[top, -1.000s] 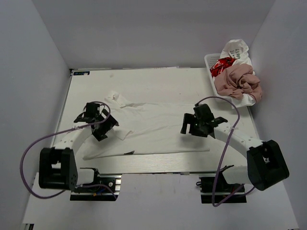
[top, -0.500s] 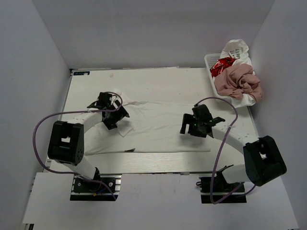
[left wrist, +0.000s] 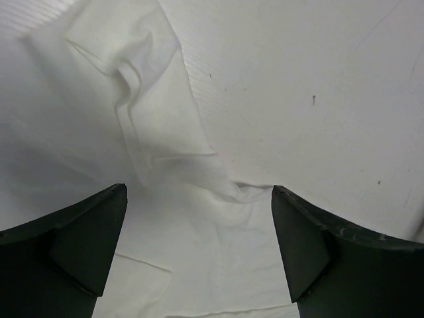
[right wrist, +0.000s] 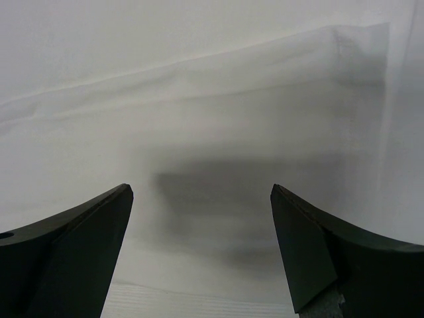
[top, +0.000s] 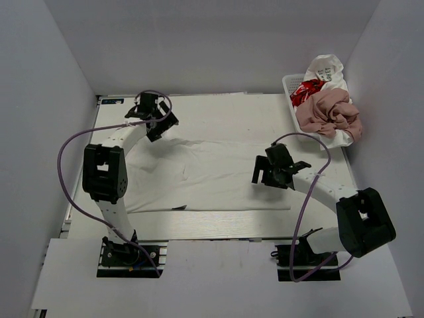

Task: Fold and stack the t-shirts

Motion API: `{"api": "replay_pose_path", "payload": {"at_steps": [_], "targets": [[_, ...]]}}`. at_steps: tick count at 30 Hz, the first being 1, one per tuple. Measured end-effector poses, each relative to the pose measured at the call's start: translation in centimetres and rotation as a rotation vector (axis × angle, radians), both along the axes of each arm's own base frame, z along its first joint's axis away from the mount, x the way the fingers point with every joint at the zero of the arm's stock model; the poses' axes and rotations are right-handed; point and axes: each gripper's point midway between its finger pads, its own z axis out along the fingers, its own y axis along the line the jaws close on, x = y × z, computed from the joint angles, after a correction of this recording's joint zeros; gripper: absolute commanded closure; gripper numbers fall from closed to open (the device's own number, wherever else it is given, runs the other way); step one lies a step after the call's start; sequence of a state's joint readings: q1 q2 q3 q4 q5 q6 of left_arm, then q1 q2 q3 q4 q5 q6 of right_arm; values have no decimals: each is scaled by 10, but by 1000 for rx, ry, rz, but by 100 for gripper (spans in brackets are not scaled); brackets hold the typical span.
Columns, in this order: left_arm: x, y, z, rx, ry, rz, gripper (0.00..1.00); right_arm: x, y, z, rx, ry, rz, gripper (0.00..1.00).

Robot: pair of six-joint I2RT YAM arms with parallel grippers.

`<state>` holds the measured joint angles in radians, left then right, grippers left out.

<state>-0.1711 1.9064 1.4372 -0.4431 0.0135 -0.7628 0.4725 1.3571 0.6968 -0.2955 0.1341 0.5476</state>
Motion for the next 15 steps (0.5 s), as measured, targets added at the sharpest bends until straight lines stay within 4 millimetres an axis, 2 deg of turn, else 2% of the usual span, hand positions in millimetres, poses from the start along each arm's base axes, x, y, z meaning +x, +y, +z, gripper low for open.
{"api": "replay_pose_path", "payload": {"at_steps": [5,10,12,14,15], "targets": [[6,25,23,119,-47,36,0,15,-9,14,-55,-43,-49,10],[21,45,35,218,-57,62,2,53,-11,36,-106,-94,-127,10],[37,51,34,244,-55,69,7,67,-13,42,-123,-109,-156,10],[52,53,22,260,-43,66,10,76,-17,43,-141,-111,-179,10],[56,53,13,267,-29,57,16,81,-19,44,-148,-111,-189,10]]}}
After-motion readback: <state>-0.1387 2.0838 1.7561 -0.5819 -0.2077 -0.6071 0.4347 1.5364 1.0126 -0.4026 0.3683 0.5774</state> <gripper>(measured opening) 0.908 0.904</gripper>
